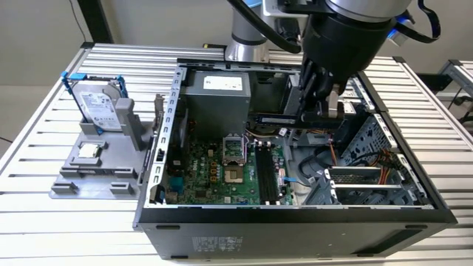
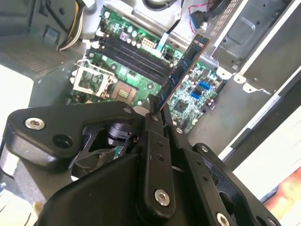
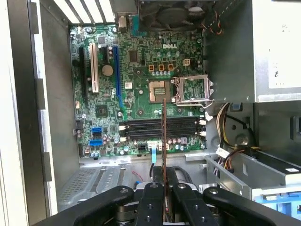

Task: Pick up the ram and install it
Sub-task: 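Pick up the ram and move it above insertion slot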

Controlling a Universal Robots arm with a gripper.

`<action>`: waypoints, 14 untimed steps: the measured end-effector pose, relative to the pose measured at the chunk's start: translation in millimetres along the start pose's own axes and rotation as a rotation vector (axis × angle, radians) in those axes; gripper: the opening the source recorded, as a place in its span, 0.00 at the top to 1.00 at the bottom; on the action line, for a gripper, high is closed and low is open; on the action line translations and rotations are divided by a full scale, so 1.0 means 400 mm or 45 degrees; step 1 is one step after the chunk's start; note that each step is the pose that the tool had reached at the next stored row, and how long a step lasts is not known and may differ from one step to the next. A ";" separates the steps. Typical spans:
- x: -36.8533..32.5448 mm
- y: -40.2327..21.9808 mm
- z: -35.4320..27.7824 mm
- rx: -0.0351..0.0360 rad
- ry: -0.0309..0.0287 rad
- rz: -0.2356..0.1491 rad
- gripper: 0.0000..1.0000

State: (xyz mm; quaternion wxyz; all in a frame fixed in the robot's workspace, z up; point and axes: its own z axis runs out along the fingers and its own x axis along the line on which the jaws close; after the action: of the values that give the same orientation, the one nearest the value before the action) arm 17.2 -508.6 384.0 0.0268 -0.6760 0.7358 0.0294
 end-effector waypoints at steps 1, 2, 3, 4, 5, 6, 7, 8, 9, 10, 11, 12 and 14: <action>0.000 -0.002 0.000 0.0000 0.0000 0.000 1.00; 0.000 -0.003 0.000 0.0000 0.0000 0.000 1.00; 0.000 -0.004 0.000 -0.0001 0.0000 0.000 1.00; 0.001 -0.005 0.000 -0.0001 0.0000 0.000 1.00; 0.001 -0.007 0.000 0.0000 -0.0001 0.000 1.00; 0.001 -0.009 0.000 -0.0001 -0.0002 0.000 1.00; 0.001 -0.010 0.000 -0.0001 -0.0002 0.000 1.00; 0.001 -0.010 0.000 0.0000 -0.0002 0.000 1.00; 0.001 -0.010 0.000 0.0000 -0.0002 0.001 1.00; 0.001 -0.010 0.000 0.0000 -0.0002 0.000 1.00; 0.001 -0.010 0.000 -0.0001 -0.0001 0.000 1.00; 0.001 -0.010 0.000 -0.0001 -0.0002 0.000 1.00; -0.003 -0.010 0.000 0.0000 -0.0005 0.000 1.00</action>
State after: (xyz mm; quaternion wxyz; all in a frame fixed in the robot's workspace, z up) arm 21.2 -507.6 383.9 0.0269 -0.6759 0.7359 0.0295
